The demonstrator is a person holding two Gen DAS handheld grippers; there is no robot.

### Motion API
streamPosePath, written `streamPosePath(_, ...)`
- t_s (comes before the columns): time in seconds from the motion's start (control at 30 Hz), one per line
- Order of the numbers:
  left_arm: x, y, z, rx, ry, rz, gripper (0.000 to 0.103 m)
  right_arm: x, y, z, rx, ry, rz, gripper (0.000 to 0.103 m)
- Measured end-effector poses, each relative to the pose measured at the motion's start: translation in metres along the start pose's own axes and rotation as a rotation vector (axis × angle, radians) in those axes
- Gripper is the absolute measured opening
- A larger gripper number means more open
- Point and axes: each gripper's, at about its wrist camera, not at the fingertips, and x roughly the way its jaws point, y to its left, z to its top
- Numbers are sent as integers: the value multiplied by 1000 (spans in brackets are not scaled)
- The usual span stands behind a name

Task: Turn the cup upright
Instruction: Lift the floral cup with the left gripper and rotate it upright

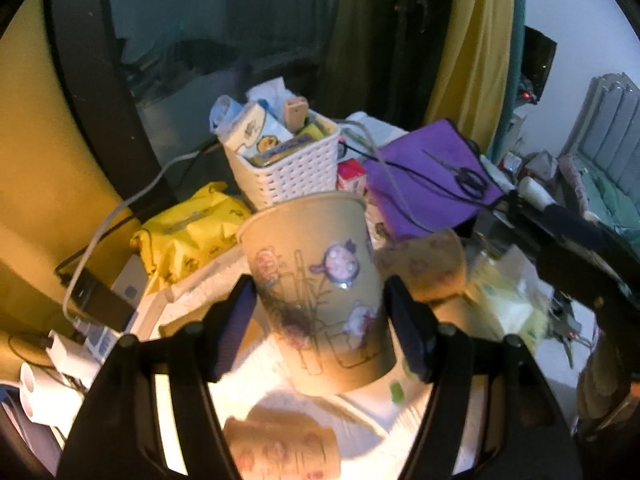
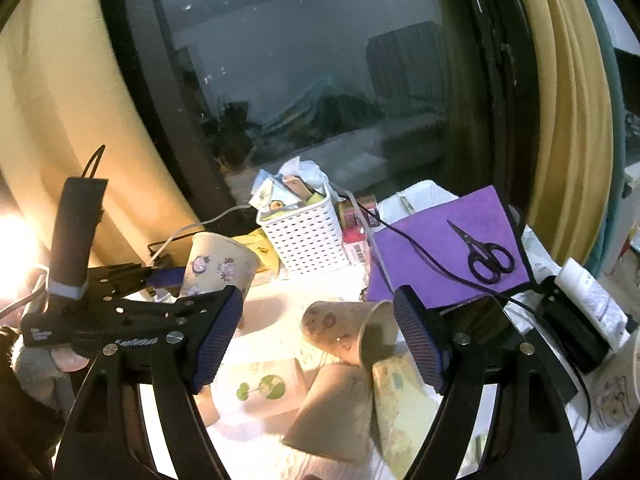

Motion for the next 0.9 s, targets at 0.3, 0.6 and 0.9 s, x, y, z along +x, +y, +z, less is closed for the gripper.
streamPosePath(0.3,-62,4,-55,-14,-81,-37,67,-33,39,-25,-70,11,18,81)
streamPosePath(0.6,-120,14,-145,-47,-147,-12,67,-65,96,-56,-187,21,61,81)
streamPosePath(0.9,-161,20,-241,-126,-205,21,67,-87,150,-93,-269,73,134,81)
